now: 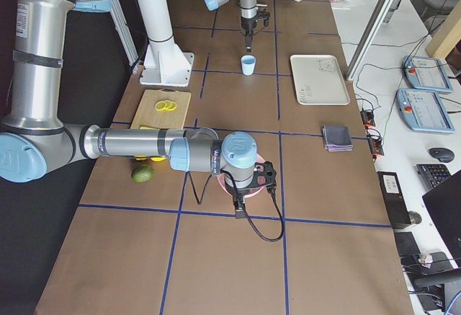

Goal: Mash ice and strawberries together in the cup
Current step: 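Open the left gripper to drop the strawberry into the cup, then withdraw the left gripper back toward the steel muddler, then grasp the steel muddler upright with the left gripper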

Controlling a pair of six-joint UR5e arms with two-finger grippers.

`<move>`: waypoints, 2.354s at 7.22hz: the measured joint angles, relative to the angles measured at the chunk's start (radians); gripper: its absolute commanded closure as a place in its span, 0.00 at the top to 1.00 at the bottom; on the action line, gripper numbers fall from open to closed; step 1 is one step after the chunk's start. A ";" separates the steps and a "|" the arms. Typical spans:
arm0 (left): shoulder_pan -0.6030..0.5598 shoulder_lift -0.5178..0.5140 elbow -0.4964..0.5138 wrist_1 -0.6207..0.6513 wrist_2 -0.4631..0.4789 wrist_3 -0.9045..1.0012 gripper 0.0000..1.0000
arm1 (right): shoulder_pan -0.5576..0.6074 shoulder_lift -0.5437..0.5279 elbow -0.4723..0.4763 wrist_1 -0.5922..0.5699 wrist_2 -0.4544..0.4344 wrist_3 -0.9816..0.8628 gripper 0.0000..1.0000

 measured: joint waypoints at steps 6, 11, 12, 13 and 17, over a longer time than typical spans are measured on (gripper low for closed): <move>-0.490 0.577 -0.265 0.023 -0.314 0.695 1.00 | 0.001 -0.016 -0.001 0.001 -0.004 -0.029 1.00; -0.880 0.854 -0.200 -0.041 -0.447 1.047 1.00 | 0.001 -0.015 0.000 0.002 -0.004 -0.027 1.00; -0.898 0.880 -0.198 -0.047 -0.460 1.049 1.00 | 0.001 -0.015 0.000 0.002 -0.004 -0.025 1.00; -0.904 0.888 -0.189 -0.059 -0.465 1.027 1.00 | 0.001 -0.014 0.000 0.002 -0.004 -0.024 1.00; -0.790 0.869 0.120 -0.591 -0.439 0.655 1.00 | 0.001 -0.014 0.001 0.002 -0.004 -0.021 1.00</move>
